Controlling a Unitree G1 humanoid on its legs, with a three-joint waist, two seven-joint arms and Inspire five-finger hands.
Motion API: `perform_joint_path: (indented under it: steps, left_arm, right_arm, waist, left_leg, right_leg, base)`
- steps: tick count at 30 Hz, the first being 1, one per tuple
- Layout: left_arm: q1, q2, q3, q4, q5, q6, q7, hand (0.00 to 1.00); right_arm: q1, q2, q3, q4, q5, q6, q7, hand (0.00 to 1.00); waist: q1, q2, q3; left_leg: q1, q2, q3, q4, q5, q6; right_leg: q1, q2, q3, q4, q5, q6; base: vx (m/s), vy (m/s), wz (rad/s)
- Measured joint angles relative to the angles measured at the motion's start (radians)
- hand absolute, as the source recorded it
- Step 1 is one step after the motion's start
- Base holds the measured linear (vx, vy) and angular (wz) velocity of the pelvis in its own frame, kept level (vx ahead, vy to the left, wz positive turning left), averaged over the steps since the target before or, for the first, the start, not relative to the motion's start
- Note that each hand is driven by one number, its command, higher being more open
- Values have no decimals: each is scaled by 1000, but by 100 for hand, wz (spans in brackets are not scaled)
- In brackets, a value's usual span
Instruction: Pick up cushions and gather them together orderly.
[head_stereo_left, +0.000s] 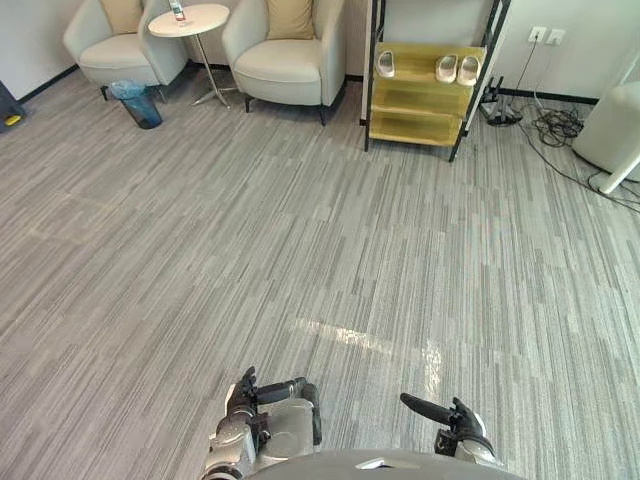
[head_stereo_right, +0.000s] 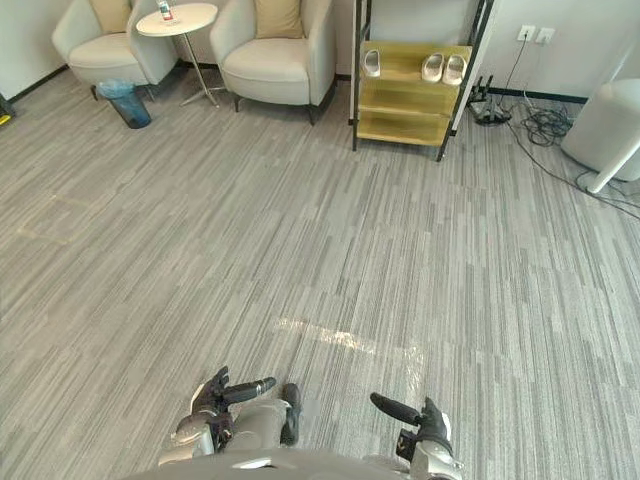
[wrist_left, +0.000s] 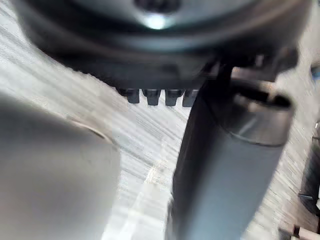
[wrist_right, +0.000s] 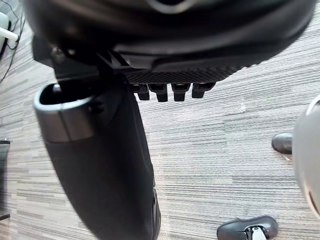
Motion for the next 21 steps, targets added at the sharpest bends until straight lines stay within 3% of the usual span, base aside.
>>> perform_joint_path:
  steps: [5,7,9,10,11,13,14,15,18,21]
  left_arm:
    - [10,12,-7,34,-3,14,-5,100]
    - [11,15,-23,41,-4,15,-6,100]
    - [15,26,-48,46,-4,15,-8,100]
    - [14,30,-53,67,-5,14,-7,100]
    - [13,38,-62,80,-5,14,-6,100]
    - [13,58,-89,86,-5,14,-7,100]
    - [13,69,-90,87,-5,14,-7,100]
    - [8,71,-89,88,-4,15,-6,100]
    - [17,36,-86,110,-6,14,-6,100]
    - [22,28,-84,114,-6,14,-6,100]
  right_arm:
    - [-12,15,0,23,-27,-2,13,100]
    - [-22,-3,1,53,-37,3,15,100]
    - [-24,-27,0,78,-50,4,16,100]
    - [-22,-37,1,87,-51,2,20,100]
    - [-20,-41,3,88,-51,2,21,100]
    - [-21,-49,20,88,-51,-1,22,100]
    - [-14,-46,25,89,-51,-1,21,100]
    - [-7,-47,25,94,-47,-2,23,100]
    - [3,-86,-1,119,-41,1,24,100]
    - [7,-98,-1,119,-48,1,24,100]
  waist:
    - [0,-1,-17]
    - [0,0,-20]
    - [-3,7,-23]
    - [-12,19,-22]
    - [-17,15,-28]
    - [-28,14,-28]
    - [-29,-12,-34]
    - [-32,-28,-37]
    - [-31,29,-70]
    - [-31,51,-80]
  left_leg:
    - [97,-23,10,-85,-21,-2]
    - [132,-26,14,-124,-23,-3]
    - [203,-16,17,-183,-23,-2]
    - [241,3,10,-207,-23,-3]
    - [257,14,6,-218,-23,-3]
    - [266,35,-7,-219,-28,-22]
    - [263,6,-30,-212,-35,-38]
    - [263,-1,-43,-210,-43,-52]
    - [264,32,-98,-236,-38,-66]
    - [259,55,-120,-239,-45,-82]
  right_leg:
    - [28,-18,76,20,56,18]
    - [-12,-27,88,116,57,18]
    - [-94,-38,84,346,92,63]
    - [-146,-44,72,445,48,9]
    - [-182,-51,54,444,-23,-15]
    - [-253,-52,53,329,-52,-6]
    - [-272,-62,88,133,54,22]
    - [-276,-69,92,123,58,28]
    - [-238,-31,61,50,73,10]
    - [-213,8,56,-14,95,-2]
  base:
    - [187,-3,-9]
    - [172,19,-13]
    - [189,24,-11]
    - [148,2,1]
    - [122,0,7]
    - [43,-85,21]
    - [21,-151,39]
    - [34,-155,45]
    - [95,-185,27]
    - [72,-164,3]
